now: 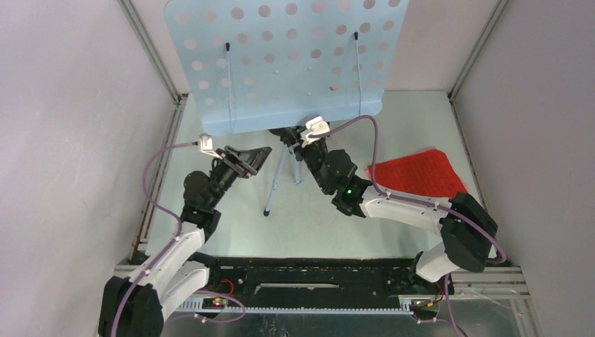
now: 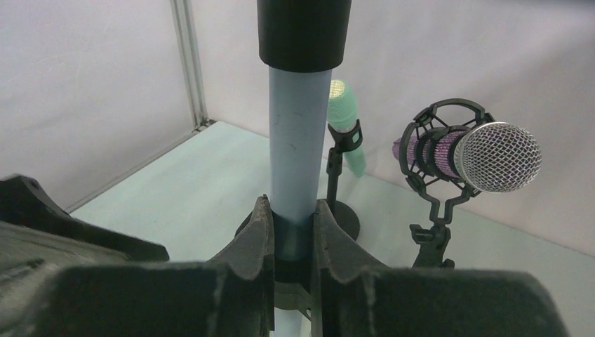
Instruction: Pack up the instrument practice props
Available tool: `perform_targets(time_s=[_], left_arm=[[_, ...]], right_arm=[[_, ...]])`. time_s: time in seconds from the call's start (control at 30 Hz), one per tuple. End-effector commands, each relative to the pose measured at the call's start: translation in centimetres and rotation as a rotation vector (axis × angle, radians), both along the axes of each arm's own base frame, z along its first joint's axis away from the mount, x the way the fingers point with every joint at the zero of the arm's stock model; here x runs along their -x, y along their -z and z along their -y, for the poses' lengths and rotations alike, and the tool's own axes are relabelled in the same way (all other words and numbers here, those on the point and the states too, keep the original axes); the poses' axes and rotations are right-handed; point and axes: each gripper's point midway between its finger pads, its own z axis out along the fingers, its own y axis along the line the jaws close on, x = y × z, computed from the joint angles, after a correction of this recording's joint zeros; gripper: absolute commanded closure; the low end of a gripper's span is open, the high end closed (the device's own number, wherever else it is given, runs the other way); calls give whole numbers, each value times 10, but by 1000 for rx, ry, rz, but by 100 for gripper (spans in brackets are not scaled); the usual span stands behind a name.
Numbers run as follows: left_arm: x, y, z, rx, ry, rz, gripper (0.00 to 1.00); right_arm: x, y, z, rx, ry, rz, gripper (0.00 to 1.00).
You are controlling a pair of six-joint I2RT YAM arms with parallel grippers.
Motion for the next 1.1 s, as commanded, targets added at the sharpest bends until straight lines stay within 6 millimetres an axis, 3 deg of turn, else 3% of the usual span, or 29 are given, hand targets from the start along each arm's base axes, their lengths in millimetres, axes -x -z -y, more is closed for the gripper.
perform_targets(time_s=[0.0,0.3,0.47,0.53,0.67,0.77,1.07], left_arm=[[16,-21,0,123,63,144,12],[29,-46,13,58,159,256,20],[33,-43,24,26,233,268,28],[33,-39,25,21,240,262,27],[30,-35,26,17,233,241,13],[28,-38,29,13,240,238,12],[21,-51,45,-16,281,251,27]], right_arm=[[3,30,7,94,-38,-105,100],[12,19,19,116,-160,-115,100],[18,19,19,131,-223,-118,100],[23,18,18,134,-260,-124,100],[31,18,19,143,-325,-140,100],[33,20,22,149,-341,-147,100],[40,22,19,141,-377,-165,100]])
